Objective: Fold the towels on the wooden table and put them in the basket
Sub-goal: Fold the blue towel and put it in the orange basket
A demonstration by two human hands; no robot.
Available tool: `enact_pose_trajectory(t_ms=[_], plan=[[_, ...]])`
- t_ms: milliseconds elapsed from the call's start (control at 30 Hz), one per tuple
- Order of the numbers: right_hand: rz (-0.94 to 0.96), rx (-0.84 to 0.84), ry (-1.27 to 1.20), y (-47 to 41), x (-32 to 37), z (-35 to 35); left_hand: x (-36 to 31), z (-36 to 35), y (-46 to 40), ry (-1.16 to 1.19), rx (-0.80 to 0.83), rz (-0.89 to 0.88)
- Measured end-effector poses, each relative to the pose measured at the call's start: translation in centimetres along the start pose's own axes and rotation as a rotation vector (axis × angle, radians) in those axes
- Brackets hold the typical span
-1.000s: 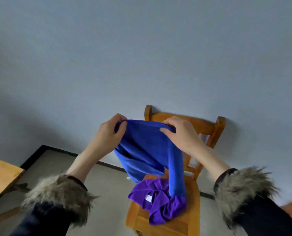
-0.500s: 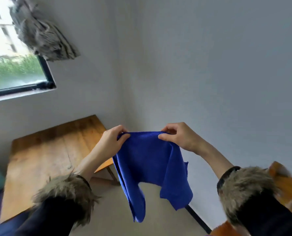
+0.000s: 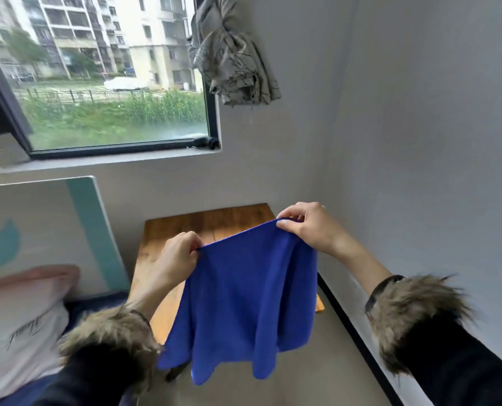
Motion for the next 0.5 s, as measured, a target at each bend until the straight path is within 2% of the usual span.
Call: enact_pose_trajectory(t_ms=[200,367,500], plan=[[0.066,0.089,0.071,-11.4,-2.6,-4.0,6.5,-0.1,-7.1,0.021,-0.148,0.206],[0.102,0.137,0.138,-21.1,-5.3,-6.2,11.6,-1.3,-14.3,0.316,-0.176,0.503],[0.173,0.082,0.188,-27.9,-5.5,-5.6,12.2,-0.2,-20.0,0.368,-0.241,0.489]])
Point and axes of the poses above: each hand's wrist, its own y-axis away from the middle knuckle, its own z-axis out of the back of the hand, x = y × z, the point moved 7 cm from there along -y, towards the middle knuckle, and after that the axes turned 11 degrees about -y, right-handed, at the moved point
